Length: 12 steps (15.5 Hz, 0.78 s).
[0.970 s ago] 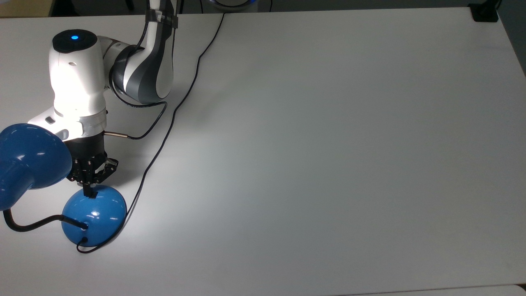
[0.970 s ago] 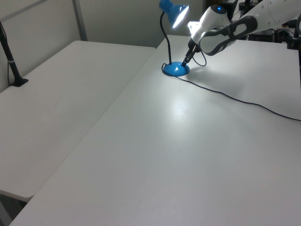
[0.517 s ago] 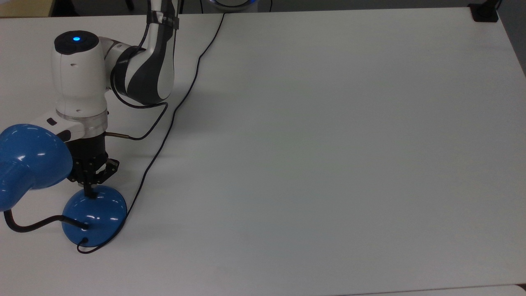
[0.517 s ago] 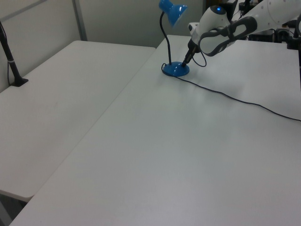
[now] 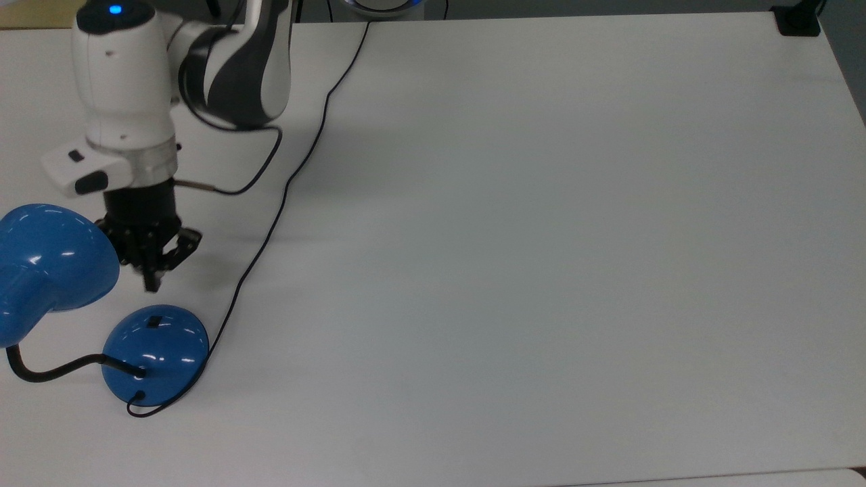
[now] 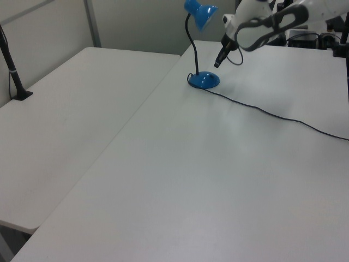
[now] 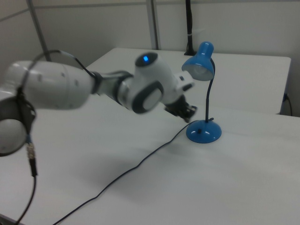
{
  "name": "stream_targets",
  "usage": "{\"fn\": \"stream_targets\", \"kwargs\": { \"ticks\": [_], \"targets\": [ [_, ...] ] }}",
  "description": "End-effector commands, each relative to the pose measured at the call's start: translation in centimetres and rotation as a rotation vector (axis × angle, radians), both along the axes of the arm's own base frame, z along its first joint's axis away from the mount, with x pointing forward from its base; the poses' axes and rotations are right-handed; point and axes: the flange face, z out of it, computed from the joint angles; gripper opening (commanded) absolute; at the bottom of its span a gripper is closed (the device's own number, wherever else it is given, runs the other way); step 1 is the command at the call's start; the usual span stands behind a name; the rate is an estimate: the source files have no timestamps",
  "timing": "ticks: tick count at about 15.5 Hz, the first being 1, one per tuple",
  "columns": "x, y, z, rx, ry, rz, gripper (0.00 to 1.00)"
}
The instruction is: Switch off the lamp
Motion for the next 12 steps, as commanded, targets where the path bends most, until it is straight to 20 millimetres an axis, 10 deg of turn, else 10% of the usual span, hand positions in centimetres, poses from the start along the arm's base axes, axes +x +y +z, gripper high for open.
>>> {"fn": "stream_targets", "kwargs": {
  "ticks": [1, 4, 6, 7, 12],
  "targets": [
    [-4.3, 6.8, 6.7, 0.138, 0.172, -0.089, 0.0],
    [-8.3, 10.5, 11.5, 0.147, 0.363, -0.064, 0.11],
    [-11.3, 12.0, 15.3, 0.152, 0.433, -0.036, 0.5],
    [-12.9, 12.9, 17.1, 0.156, 0.46, -0.021, 0.95],
    [-16.1, 12.2, 20.1, 0.177, 0.502, -0.045, 1.0]
  ]
}}
